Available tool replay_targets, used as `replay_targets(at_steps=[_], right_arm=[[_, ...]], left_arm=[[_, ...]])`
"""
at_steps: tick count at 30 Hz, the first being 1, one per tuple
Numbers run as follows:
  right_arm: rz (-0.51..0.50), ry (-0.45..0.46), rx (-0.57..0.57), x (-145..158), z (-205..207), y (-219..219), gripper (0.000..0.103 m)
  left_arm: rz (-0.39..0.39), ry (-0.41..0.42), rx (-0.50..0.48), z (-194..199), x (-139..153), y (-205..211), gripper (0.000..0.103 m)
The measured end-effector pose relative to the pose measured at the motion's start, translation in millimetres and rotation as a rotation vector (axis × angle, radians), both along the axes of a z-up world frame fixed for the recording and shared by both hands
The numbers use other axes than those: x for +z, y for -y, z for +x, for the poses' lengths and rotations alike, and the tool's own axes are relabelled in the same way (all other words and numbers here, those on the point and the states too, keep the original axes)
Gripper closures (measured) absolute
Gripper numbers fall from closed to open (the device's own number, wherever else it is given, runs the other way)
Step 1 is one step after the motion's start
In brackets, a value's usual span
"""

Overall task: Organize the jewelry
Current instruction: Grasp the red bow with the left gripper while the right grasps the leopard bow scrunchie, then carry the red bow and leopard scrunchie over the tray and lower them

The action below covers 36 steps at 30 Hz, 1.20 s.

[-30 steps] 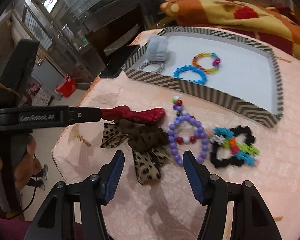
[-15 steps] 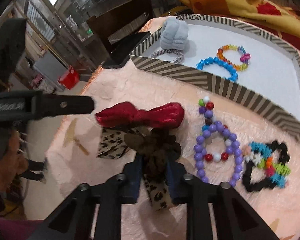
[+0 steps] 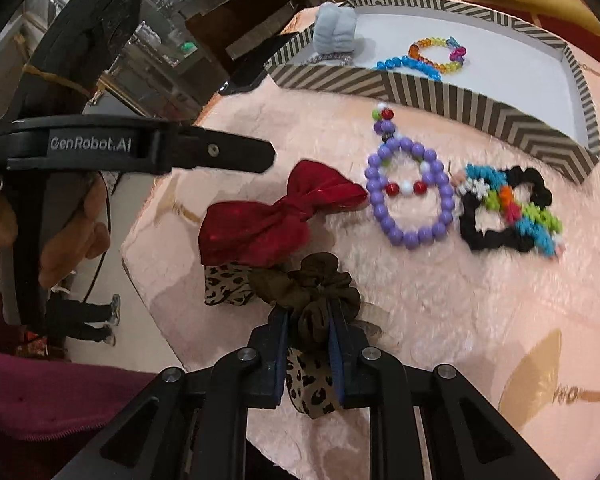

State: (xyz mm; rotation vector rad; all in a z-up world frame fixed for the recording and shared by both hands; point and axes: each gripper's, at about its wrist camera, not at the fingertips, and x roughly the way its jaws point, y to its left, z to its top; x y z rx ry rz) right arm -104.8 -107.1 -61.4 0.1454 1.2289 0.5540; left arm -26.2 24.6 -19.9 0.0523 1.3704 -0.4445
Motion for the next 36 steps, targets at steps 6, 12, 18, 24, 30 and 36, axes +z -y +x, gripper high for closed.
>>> replay_targets(at_steps=[6,12,18,24,30,36], right_arm=[[0.002,0.009,0.003,-1,-2,-1,0.086],[0.019,0.010,-0.013,-2,-5,3,0.086],[0.030,0.010,-0.016,-2,-15,13,0.086],[0.016,0.043,-0.024,9,-20,24,0.086],[0.038,0.097,-0.052,40,-12,39,0.086],[0.054,0.132,-0.121,63,5,61,0.086]], left_arm=[[-0.012,-0.073,0.062,-1,-13,13,0.031],[0.004,-0.085,0.076,-6,-18,26,0.031],[0.033,-0.101,0.093,-11,-31,32,0.057],[0.024,-0.061,0.087,-11,-25,27,0.089],[-0.016,0.024,0.105,-1,7,18,0.089],[-0.034,0.077,0.128,14,29,16,0.089]])
